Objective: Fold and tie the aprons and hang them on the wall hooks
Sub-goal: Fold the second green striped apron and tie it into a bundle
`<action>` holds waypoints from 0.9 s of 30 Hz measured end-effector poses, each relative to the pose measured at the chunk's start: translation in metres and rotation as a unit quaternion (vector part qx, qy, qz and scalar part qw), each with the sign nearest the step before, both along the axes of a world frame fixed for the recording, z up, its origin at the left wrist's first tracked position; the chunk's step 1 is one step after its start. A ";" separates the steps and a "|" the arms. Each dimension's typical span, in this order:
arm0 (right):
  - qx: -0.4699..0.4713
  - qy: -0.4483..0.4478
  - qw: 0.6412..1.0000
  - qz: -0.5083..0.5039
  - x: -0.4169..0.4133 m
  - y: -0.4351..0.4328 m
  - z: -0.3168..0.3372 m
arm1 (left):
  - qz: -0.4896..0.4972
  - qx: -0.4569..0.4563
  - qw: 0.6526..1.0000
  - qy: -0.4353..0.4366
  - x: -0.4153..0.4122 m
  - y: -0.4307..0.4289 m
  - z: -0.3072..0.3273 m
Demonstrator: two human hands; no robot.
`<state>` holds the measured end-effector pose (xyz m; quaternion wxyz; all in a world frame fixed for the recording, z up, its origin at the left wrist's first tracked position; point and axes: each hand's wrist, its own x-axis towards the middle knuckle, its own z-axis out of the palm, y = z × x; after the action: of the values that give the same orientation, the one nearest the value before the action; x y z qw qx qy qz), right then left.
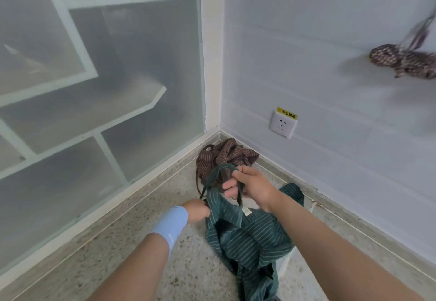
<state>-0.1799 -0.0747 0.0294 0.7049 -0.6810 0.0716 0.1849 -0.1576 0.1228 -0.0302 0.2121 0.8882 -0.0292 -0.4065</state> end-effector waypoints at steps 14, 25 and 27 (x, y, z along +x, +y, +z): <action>-0.237 -0.077 0.967 0.052 -0.067 -0.080 0.100 | 0.072 -0.322 0.912 -0.242 -0.048 -0.078 0.118; -0.058 -0.123 0.981 -0.140 -0.093 -0.108 0.142 | 0.048 -0.371 0.904 -0.207 -0.063 -0.068 0.202; -0.026 -0.149 0.970 -0.189 -0.096 -0.102 0.157 | 0.078 -0.381 0.892 -0.229 -0.070 -0.071 0.219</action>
<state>-0.2755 -0.1768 0.1860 0.7121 -0.6929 0.0980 -0.0569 -0.2281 0.0516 0.1884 0.5529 0.8072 -0.1599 -0.1312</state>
